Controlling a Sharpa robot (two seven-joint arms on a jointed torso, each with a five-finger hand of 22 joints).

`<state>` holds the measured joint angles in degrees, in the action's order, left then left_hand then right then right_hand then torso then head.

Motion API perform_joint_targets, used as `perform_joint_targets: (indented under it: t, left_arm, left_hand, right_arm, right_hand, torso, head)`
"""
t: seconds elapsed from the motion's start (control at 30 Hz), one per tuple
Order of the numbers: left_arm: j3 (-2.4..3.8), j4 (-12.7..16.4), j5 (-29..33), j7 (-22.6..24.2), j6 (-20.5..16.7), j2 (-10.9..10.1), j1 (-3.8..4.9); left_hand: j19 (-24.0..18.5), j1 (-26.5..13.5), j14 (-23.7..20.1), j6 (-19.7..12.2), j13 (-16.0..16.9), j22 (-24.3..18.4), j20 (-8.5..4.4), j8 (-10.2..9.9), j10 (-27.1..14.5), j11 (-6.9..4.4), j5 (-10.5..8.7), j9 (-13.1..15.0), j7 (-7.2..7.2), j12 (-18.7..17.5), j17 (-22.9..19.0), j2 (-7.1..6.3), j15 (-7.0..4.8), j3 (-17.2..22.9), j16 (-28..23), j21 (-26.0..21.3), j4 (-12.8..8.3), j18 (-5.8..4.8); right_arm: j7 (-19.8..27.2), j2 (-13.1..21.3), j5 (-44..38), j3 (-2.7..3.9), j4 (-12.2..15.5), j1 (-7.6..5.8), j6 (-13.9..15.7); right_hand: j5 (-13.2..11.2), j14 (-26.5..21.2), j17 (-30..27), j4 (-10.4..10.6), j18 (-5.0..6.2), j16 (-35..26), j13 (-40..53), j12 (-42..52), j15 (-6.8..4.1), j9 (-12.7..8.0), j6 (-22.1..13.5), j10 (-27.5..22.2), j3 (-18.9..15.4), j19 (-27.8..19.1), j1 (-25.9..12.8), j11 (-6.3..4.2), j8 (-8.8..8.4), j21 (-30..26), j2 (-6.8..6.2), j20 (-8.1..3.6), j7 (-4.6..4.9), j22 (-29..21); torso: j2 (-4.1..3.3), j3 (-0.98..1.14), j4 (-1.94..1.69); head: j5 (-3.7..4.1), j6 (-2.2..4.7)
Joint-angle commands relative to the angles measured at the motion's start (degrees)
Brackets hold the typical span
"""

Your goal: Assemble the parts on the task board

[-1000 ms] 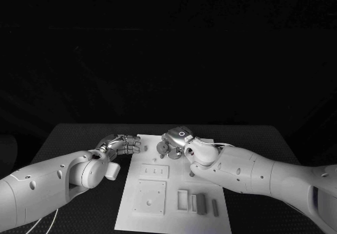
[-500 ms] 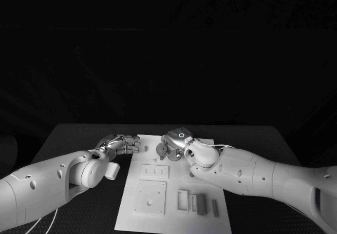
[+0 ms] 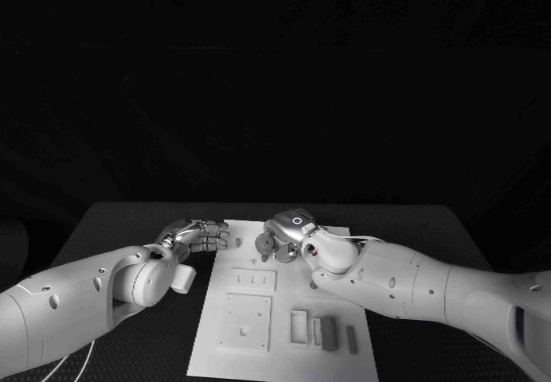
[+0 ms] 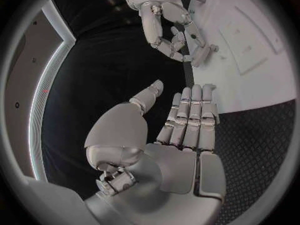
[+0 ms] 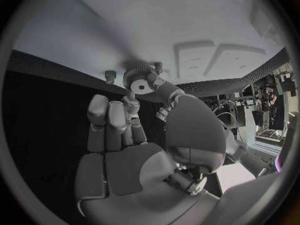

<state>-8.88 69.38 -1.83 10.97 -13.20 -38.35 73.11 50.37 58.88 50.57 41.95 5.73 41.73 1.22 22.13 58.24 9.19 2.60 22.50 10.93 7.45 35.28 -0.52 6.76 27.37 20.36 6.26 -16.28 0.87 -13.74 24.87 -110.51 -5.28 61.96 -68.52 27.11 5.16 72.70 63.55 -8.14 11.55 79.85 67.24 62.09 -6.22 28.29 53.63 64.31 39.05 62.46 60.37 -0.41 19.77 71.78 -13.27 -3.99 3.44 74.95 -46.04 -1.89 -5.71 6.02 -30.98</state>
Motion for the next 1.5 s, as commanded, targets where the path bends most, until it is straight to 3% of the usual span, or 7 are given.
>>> perform_joint_targets:
  t: [0.03,0.73,1.07,1.5]
  left_arm:
    - [0.06,0.0,-0.3,0.4,0.9,0.2,0.04]
    - [0.06,-0.4,-0.3,0.3,1.1,0.3,0.03]
    - [0.06,-0.3,-0.3,0.3,1.1,0.2,0.03]
    - [0.06,-0.6,-0.3,0.3,1.1,0.7,0.03]
  left_hand:
    - [0.4,0.3,0.3,0.2,-0.1,-0.1,0.0,-0.4,0.2,0.1,0.23,-0.1,0.1,-0.3,0.1,0.21,0.17,-0.1,-0.2,-0.3,0.0,0.1]
    - [0.4,0.4,0.3,0.2,-0.1,-0.1,0.0,-0.4,0.2,0.05,0.23,-0.1,0.06,-0.4,0.1,0.26,0.15,0.0,-0.3,-0.4,0.0,0.09]
    - [0.5,0.5,0.3,0.2,-0.1,-0.1,0.0,-0.4,0.2,0.03,0.23,-0.1,0.02,-0.5,0.2,0.25,0.15,0.0,-0.4,-0.4,-0.1,0.08]
    - [0.5,0.5,0.3,0.2,-0.1,-0.1,0.0,-0.4,0.2,0.01,0.23,-0.1,0.01,-0.5,0.2,0.26,0.15,0.0,-0.4,-0.5,0.0,0.08]
  right_arm:
    - [-0.4,0.3,-0.4,-0.01,0.3,0.11,0.4]
    - [-0.6,0.5,0.9,0.72,0.4,0.11,2.6]
    - [-0.6,-0.3,0.8,0.74,-1.0,0.1,-1.7]
    - [-0.7,-2.1,0.9,0.73,-4.0,0.11,-3.7]
  right_hand:
    - [0.2,0.4,0.0,0.3,3.45,-0.3,-0.1,0.1,-0.03,0.1,3.0,0.4,0.1,-0.1,0.4,0.04,0.24,0.1,0.02,-0.38,2.53,0.6]
    - [0.2,0.4,-0.2,0.3,3.45,-0.4,-0.2,0.1,-0.05,0.1,2.9,0.5,0.1,0.0,0.8,0.05,0.11,0.1,-0.07,-0.46,2.55,0.6]
    - [0.2,0.4,-0.4,0.3,3.45,-0.5,-0.2,0.1,-0.04,0.1,2.8,0.5,0.1,0.0,0.9,0.06,0.05,0.1,-0.05,-0.48,2.56,0.6]
    - [0.2,0.0,-0.9,0.3,3.45,-0.8,-0.3,0.0,0.04,0.1,2.6,0.4,0.0,-0.1,0.9,0.16,-0.13,0.0,0.04,-0.48,2.66,0.6]
  torso:
    - [0.02,-0.02,-0.01]
    - [-0.01,-0.01,0.0]
    - [-0.02,-0.03,0.09]
    - [0.02,-0.01,-0.04]
  head:
    - [0.0,0.03]
    - [-0.01,0.0]
    - [0.06,-0.02]
    - [0.31,-0.04]
